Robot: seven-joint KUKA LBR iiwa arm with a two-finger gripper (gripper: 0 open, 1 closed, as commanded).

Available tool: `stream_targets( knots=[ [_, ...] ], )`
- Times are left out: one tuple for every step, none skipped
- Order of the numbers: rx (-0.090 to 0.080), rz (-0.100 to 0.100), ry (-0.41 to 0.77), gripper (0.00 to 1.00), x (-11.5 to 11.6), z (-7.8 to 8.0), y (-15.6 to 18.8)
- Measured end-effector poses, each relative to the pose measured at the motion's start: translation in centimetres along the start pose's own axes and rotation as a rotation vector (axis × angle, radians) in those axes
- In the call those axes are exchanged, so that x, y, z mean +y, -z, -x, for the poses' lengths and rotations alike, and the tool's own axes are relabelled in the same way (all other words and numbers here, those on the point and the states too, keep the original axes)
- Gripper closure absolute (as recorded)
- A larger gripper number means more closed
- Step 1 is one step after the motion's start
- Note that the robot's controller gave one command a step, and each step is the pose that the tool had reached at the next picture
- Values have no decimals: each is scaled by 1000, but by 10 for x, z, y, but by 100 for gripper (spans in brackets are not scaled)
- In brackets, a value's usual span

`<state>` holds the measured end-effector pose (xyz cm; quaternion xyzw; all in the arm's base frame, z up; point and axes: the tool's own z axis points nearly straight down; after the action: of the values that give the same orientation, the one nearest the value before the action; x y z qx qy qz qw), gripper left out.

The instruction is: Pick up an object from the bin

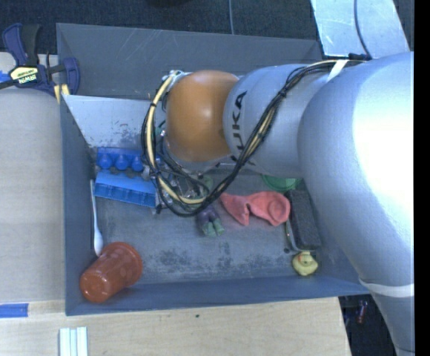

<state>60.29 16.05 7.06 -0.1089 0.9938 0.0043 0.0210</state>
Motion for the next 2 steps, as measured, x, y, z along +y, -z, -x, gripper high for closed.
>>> stream_targets(
  knots=[
    [0, 0, 0, 100, 0, 0, 0],
    [10, 0, 8, 100, -2, -2, 16]
  ],
)
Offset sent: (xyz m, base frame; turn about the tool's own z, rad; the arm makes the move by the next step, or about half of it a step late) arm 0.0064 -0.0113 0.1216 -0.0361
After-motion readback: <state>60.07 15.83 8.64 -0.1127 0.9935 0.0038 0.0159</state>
